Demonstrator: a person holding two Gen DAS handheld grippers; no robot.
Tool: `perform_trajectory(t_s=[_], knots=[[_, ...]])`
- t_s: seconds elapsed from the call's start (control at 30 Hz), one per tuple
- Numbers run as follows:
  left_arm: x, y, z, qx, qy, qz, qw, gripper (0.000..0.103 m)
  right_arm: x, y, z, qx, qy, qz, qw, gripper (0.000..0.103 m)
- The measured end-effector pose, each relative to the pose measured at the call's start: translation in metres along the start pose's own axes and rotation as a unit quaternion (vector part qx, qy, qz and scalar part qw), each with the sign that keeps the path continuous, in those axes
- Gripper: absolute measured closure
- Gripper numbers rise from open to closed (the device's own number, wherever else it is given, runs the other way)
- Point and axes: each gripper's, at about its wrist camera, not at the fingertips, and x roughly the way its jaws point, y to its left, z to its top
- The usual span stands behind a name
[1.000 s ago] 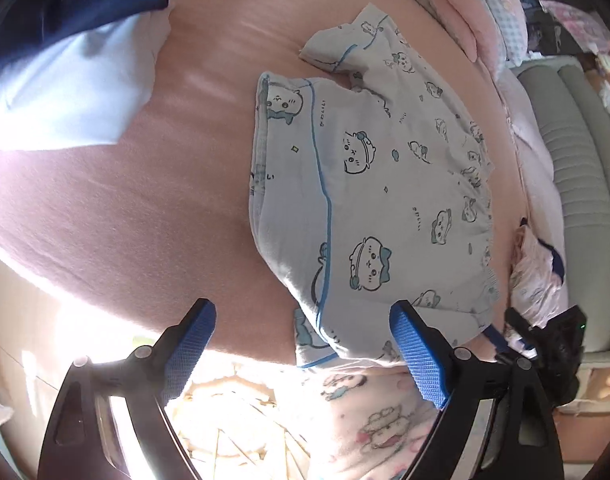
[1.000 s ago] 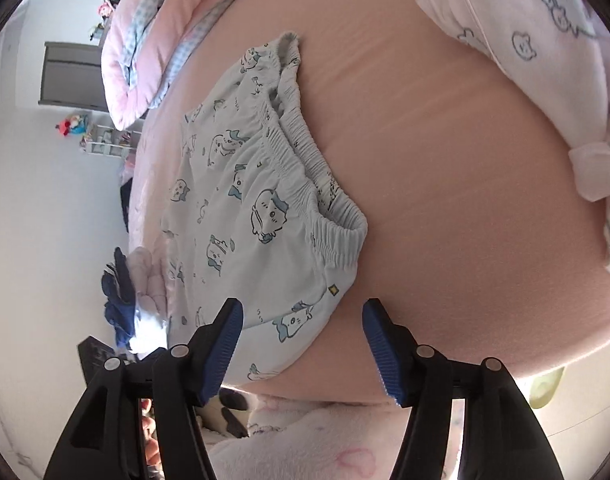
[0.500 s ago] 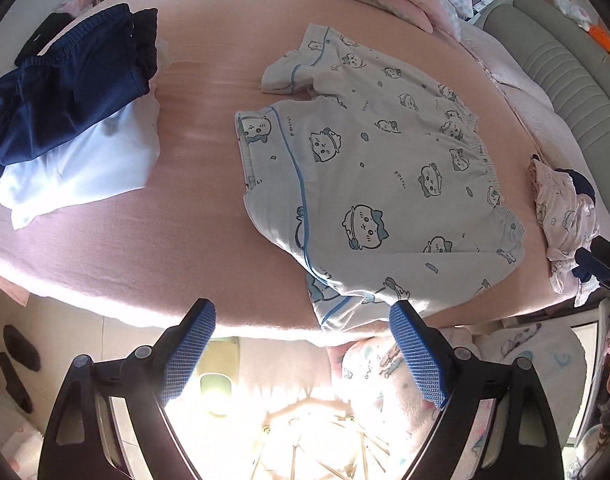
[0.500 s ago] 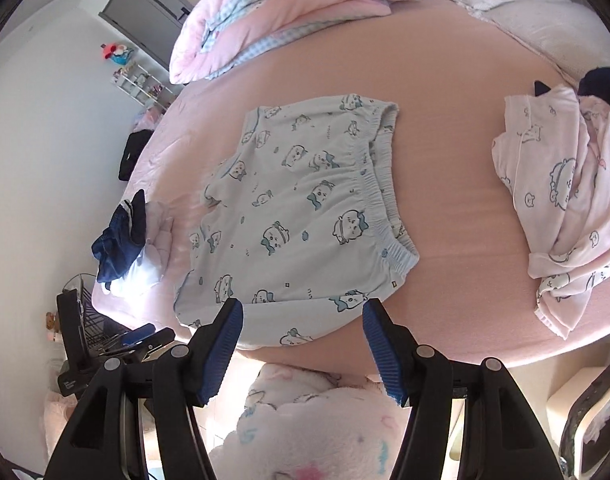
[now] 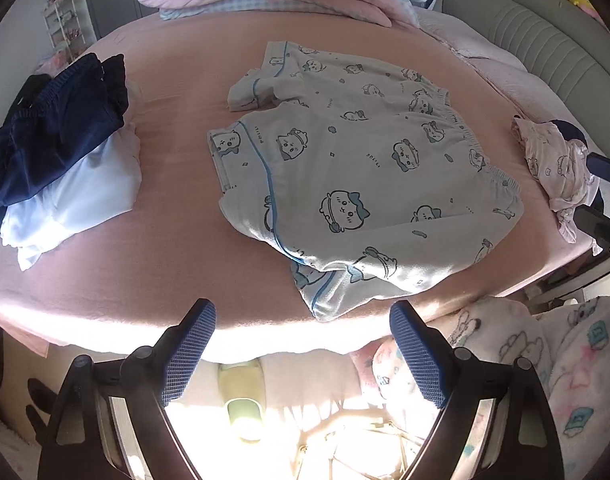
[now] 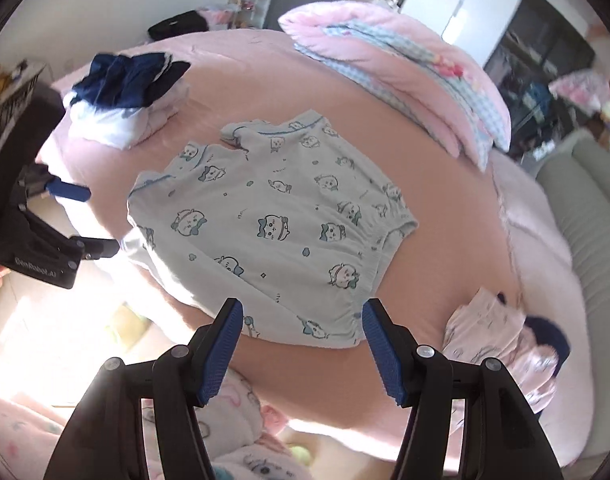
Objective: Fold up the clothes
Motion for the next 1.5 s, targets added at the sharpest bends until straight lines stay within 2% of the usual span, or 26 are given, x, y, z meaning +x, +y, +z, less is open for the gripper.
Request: perform_trajectory(t_s=[0.07,0.23,0.4,0.5,0.63,0.9,0.97,1.03,1.1,1.2,1.3,1.37,1.43,1.5], knots=[[0.004,0.0,-0.002,0.01,0.002,-0.009,0.9999,0.014,0.004,0.016,0.0,-0.051,-0.007,-0.018,0.999,0.041],[0.023,0.005,-0.006,0.014,0.02,-0.026,0.9994,0.014,0.025,0.049,-0.007,-0.151,0.038,-0.012,0.988,0.041],[0.041,0.019,-0.01,-0.022,0.027,-0.064,0.9973,0.014,0.036,0.075,-0.011,-0.247,0.046,-0.046,0.967,0.041],[0.042,0.029,-0.012,-0.056,0.006,-0.082,0.995,0.014,0.045,0.087,-0.01,-0.301,0.045,-0.078,0.949,0.041],[0.042,0.029,-0.013,-0.055,-0.018,-0.068,0.996,0.014,0.062,0.098,-0.006,-0.341,0.035,-0.099,0.934,0.041],[0.048,0.028,-0.009,-0.039,-0.034,-0.068,0.9964,0.015,0.096,0.117,-0.017,-0.378,0.038,-0.099,0.92,0.041],[0.049,0.029,-0.008,-0.038,-0.039,-0.07,0.996,0.016,0.103,0.118,-0.021,-0.376,0.04,-0.109,0.919,0.041],[0.05,0.028,-0.007,-0.032,-0.042,-0.063,0.9966,0.019,0.106,0.116,-0.025,-0.372,0.038,-0.113,0.92,0.041],[0.049,0.026,-0.007,-0.026,-0.046,-0.049,0.9974,0.029,0.107,0.115,-0.027,-0.368,0.033,-0.119,0.922,0.041],[0.042,0.027,-0.006,-0.039,-0.044,-0.064,0.9962,0.046,0.108,0.114,-0.028,-0.365,0.025,-0.128,0.922,0.041],[0.041,0.025,-0.006,-0.039,-0.044,-0.083,0.9948,0.046,0.107,0.115,-0.031,-0.367,0.014,-0.135,0.92,0.041],[0.046,0.021,-0.006,-0.032,-0.039,-0.074,0.996,0.047,0.107,0.117,-0.032,-0.37,0.01,-0.14,0.918,0.041],[0.045,0.018,-0.007,-0.027,-0.042,-0.068,0.9965,0.054,0.108,0.118,-0.033,-0.376,0.006,-0.145,0.915,0.041],[0.043,0.014,-0.008,-0.023,-0.045,-0.063,0.9967,0.069,0.108,0.12,-0.034,-0.38,0.001,-0.151,0.913,0.041]])
